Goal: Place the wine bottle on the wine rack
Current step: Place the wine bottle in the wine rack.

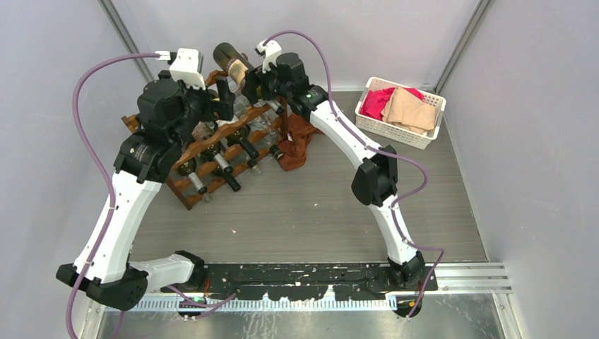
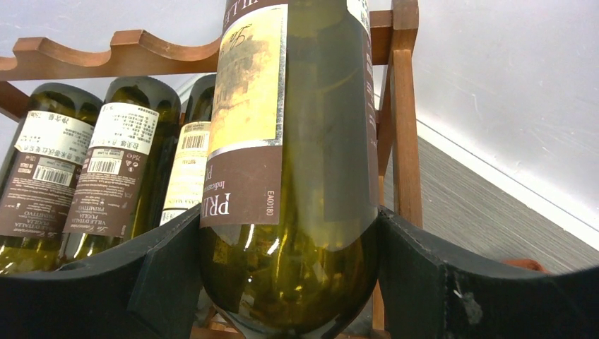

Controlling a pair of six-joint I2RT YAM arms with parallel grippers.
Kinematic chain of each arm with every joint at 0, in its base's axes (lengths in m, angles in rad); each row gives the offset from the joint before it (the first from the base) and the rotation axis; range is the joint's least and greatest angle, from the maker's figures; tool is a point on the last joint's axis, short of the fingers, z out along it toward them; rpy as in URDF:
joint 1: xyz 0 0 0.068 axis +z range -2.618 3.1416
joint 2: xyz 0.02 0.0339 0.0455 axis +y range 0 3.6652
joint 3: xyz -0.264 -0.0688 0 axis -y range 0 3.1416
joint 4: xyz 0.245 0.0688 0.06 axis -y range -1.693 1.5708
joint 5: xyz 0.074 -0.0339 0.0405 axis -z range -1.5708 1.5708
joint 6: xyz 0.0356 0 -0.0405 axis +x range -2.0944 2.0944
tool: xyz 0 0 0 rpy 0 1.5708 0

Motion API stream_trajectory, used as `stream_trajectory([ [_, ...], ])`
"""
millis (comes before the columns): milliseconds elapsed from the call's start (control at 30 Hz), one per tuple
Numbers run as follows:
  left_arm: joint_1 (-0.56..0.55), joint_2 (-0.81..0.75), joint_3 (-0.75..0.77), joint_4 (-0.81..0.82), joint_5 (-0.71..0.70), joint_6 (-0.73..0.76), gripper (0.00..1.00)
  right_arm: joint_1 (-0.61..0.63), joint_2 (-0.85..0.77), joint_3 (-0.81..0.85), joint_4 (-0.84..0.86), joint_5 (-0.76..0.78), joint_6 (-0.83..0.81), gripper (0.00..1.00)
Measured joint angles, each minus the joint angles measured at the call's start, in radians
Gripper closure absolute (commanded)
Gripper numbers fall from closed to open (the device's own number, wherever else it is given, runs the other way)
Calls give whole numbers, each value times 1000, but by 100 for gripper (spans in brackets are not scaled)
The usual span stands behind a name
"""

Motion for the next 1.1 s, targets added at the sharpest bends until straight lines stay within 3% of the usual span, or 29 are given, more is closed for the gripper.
stream_trajectory([
  [433,2,0,0,1,0,-21,2,19,4,0,0,57,-46,25],
  [833,2,-10,-4,5,3,-56,2,21,4,0,8,60,-45,8],
  [1100,2,-53,-29,17,11,-105,3,26,4,0,40,59,-44,2],
])
